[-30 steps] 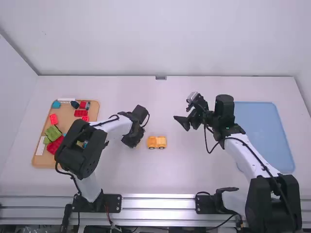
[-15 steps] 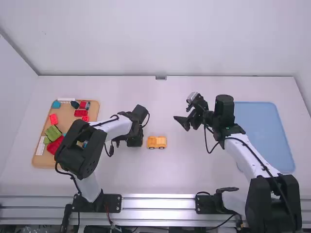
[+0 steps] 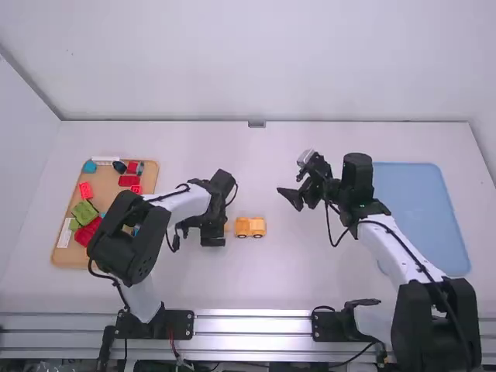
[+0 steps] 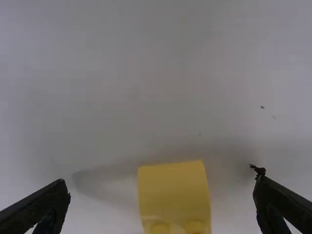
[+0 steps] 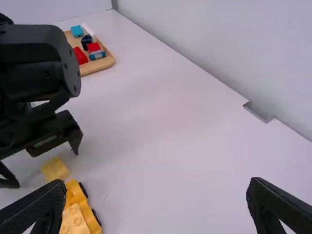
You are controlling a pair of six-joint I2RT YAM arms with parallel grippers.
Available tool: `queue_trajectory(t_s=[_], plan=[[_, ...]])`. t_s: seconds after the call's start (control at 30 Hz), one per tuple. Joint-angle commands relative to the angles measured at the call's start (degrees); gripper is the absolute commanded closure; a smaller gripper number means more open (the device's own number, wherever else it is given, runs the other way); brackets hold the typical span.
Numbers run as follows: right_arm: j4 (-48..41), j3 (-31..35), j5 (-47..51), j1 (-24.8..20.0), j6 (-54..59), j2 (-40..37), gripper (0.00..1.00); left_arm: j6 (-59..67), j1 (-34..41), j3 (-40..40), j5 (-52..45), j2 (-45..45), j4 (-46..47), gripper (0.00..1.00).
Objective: Assemble lego blocks to make yellow taxi
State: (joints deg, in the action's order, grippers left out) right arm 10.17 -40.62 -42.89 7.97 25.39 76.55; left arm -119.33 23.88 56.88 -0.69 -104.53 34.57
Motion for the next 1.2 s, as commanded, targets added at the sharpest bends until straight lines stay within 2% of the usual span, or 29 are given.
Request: queue_trajectory(t_s=[0.0,0.1,0.2,0.27,0.33,0.37,0.4,0.47,0.53,0.57,0.63,0.67,0.83,0.9,0.93,0.97,1.07,1.17], plan=[[0.4,0.5,-0.7,-0.1,1.0,0.3,0.02,2.0,-0.7,1.5,2.3,2.9,2.8,0.01],[0.5,0.5,-0.7,-0.1,1.0,0.3,0.02,8.5,-1.4,5.4,4.5,6.0,7.9,0.01],[0.5,0.5,-0.8,0.0,1.0,0.3,0.02,23.8,-1.4,11.7,6.7,9.1,13.7,0.01],[0.6,0.5,-0.6,0.1,1.0,0.3,0.02,43.8,-1.4,16.8,7.8,10.4,16.3,0.01],[1.1,0.5,-0.6,0.0,1.0,0.3,0.02,58.2,-1.3,19.1,7.8,10.4,17.2,0.02],[1.2,0.5,-0.6,-0.1,1.0,0.3,0.02,72.6,-1.0,20.7,7.5,10.4,17.4,0.09],[1.5,0.5,-0.6,-0.1,1.0,0.3,0.02,81.6,-1.0,21.7,6.4,10.4,16.8,0.12],[1.7,0.5,-0.6,-0.1,1.0,0.3,0.02,93.2,-1.2,22.6,4.9,10.4,15.9,0.16],[2.1,0.5,-0.6,-0.1,1.0,0.3,0.02,113.0,-1.0,22.6,2.8,10.4,13.6,0.20],[2.1,0.5,-0.6,-0.1,1.0,0.3,0.02,119.1,-1.2,22.2,3.3,10.4,11.8,0.01],[2.1,0.5,-0.6,-0.1,1.0,0.3,0.02,124.2,-1.4,21.9,3.3,10.4,9.9,0.01],[2.1,0.5,-0.6,-0.1,1.0,0.3,0.02,131.3,-1.4,21.4,3.2,10.4,8.4,0.01],[2.1,0.5,-0.8,-0.1,2.3,0.3,0.02,135.1,-1.4,21.0,2.9,10.4,5.8,0.01],[2.1,0.5,-0.7,-0.1,2.5,0.3,0.02,142.3,-1.4,19.9,1.9,10.5,4.7,0.01],[2.0,0.5,-0.6,-0.1,2.5,0.3,0.02,148.7,-1.4,18.6,-1.4,10.7,4.0,0.01],[2.0,0.5,-0.6,-0.1,2.5,0.3,0.02,149.6,-1.4,18.5,-2.1,10.7,4.0,0.01],[1.7,0.5,-0.6,-0.1,2.5,0.3,0.02,167.4,-3.5,13.6,-15.5,11.7,3.7,0.01],[1.6,0.5,-0.6,-0.1,2.6,0.3,0.02,175.4,-7.2,8.5,-21.2,11.7,0.8,0.01]])
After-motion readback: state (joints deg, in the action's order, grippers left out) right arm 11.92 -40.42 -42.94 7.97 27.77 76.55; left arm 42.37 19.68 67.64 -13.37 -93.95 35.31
